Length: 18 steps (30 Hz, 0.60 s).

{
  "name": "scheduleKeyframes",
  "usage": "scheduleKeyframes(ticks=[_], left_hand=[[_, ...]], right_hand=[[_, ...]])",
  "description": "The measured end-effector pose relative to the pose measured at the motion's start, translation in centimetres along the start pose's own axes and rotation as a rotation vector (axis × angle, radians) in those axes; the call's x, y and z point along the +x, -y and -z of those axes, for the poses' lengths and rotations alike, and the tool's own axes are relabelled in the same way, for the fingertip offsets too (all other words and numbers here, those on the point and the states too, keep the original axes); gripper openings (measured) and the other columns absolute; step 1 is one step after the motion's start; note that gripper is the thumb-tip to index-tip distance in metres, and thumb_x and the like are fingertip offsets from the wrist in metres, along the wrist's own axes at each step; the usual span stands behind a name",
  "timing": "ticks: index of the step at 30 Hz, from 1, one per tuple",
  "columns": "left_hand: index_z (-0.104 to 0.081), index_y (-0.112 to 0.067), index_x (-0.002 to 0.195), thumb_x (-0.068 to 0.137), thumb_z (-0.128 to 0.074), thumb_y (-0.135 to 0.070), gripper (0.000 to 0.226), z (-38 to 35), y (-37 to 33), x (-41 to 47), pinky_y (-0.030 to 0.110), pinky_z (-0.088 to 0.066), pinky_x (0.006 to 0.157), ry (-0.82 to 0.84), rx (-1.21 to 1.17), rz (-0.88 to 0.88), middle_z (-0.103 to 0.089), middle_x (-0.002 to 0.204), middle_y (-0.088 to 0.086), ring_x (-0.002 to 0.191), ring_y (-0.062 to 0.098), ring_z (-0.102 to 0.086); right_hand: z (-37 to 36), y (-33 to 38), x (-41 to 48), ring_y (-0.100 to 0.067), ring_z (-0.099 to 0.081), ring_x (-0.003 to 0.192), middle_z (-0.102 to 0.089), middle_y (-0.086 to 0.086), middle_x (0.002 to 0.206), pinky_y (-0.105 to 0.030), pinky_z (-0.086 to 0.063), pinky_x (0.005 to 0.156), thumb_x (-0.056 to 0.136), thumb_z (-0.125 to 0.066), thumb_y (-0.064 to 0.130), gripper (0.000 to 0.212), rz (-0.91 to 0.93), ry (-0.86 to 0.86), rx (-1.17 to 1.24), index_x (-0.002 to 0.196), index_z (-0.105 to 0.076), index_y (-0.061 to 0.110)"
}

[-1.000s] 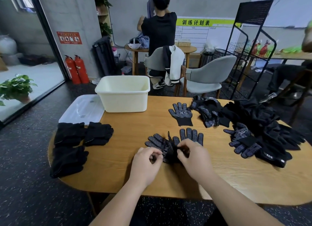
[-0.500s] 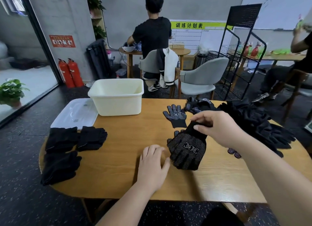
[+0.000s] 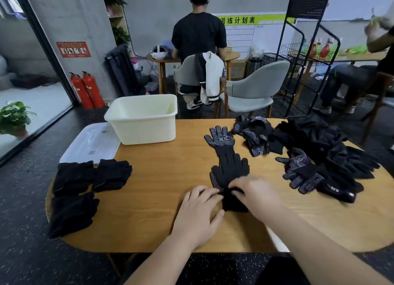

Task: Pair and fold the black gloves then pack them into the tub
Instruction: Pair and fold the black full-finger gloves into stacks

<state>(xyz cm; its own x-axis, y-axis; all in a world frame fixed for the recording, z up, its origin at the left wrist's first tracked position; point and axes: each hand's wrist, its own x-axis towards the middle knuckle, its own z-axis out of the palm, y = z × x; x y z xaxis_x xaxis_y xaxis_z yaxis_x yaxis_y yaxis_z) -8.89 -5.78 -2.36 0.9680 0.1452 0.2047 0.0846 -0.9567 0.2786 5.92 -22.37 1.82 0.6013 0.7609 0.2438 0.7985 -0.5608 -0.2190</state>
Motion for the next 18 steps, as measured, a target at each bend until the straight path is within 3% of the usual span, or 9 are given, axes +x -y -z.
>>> scheduleKeyframes(ticks=[4,10,14,18], left_hand=[[-0.056,-0.038,0.148,0.105,-0.035,-0.057,0.052,0.0,0.0,0.0,0.034,-0.025,0.122,0.001,-0.007,-0.011,-0.041,0.154,-0.026,0.147,0.007,-0.025],[-0.062,-0.038,0.142,0.106,-0.034,-0.056,0.049,0.1,-0.2,-0.1,0.036,-0.026,0.121,0.031,-0.001,-0.072,-0.047,0.149,-0.025,0.145,0.008,-0.029],[-0.068,-0.035,0.137,0.105,-0.037,-0.055,0.048,0.1,-0.3,-0.1,0.038,-0.029,0.12,0.01,-0.012,-0.068,-0.051,0.147,-0.023,0.143,0.009,-0.032],[-0.067,-0.036,0.139,0.106,-0.036,-0.055,0.049,0.1,-0.3,-0.3,0.035,-0.028,0.12,0.008,-0.022,-0.066,-0.05,0.148,-0.025,0.143,0.007,-0.031]], right_hand=[[-3.1,-0.6,-1.6,-0.016,-0.068,0.085,-0.075,0.014,0.094,-0.03,-0.053,0.066,0.079,-0.09,0.024,0.022,0.012,-0.186,-0.021,0.098,-0.081,0.029],[-2.2,-0.5,-1.3,-0.02,-0.063,0.086,-0.071,0.005,0.097,-0.034,-0.054,0.07,0.094,-0.077,0.016,0.012,0.069,-0.455,-0.011,0.106,-0.078,0.018],[-3.9,-0.1,-3.8,-0.019,-0.059,0.086,-0.068,0.006,0.1,-0.037,-0.05,0.07,0.092,-0.08,0.013,0.017,0.154,-0.384,-0.063,0.108,-0.077,0.02],[-5.4,0.0,-5.1,-0.017,-0.061,0.087,-0.07,0.008,0.101,-0.034,-0.049,0.071,0.09,-0.081,0.014,0.02,0.121,-0.342,-0.064,0.107,-0.078,0.023]])
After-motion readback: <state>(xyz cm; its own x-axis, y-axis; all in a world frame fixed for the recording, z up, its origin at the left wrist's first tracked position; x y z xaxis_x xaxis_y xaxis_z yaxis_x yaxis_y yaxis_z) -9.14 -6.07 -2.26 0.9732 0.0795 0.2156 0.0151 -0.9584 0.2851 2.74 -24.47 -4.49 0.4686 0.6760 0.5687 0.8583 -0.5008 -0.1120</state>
